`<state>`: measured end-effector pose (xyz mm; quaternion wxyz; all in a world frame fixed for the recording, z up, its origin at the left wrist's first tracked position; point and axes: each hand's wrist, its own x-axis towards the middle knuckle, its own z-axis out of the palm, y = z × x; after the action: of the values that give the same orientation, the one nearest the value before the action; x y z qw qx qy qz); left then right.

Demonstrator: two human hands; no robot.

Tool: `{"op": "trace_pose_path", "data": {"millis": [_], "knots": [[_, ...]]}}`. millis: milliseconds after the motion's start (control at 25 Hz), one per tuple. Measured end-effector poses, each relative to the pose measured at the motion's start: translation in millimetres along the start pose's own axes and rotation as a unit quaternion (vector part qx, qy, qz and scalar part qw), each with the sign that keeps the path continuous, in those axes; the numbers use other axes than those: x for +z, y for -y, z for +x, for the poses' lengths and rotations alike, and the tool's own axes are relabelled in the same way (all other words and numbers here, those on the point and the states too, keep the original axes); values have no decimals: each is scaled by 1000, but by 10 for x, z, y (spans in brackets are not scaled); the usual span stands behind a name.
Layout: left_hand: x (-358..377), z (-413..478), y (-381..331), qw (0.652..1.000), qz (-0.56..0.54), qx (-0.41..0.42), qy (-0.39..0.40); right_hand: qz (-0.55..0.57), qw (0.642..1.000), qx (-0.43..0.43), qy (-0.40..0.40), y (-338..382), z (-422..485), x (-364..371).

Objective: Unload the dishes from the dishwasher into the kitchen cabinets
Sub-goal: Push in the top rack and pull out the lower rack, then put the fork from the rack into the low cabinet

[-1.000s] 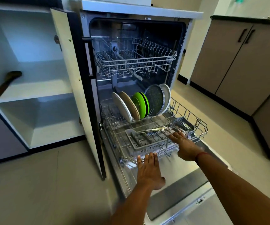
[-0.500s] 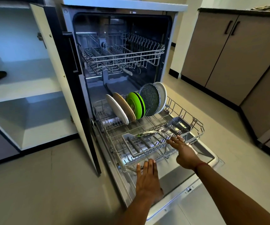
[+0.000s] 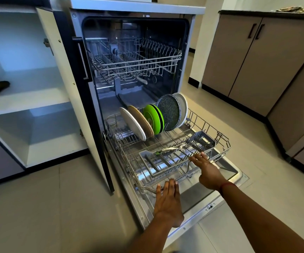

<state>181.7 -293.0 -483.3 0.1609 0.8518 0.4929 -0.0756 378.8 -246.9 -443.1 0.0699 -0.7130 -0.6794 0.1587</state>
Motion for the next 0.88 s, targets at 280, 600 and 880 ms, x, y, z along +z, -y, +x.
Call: {"op": "trace_pose_path", "data": {"millis": [280,600,880], "knots": [[-104,95,76,998,-50,42,17,-14,1000,4,-17,14,-6,12],[-784,630,474,954,-281,9,-102,-94,981,45,-165,282,315,-29],[-1118,1500,722,957,-224,-17,-184,23,988,119,-96,543,965,71]]}}
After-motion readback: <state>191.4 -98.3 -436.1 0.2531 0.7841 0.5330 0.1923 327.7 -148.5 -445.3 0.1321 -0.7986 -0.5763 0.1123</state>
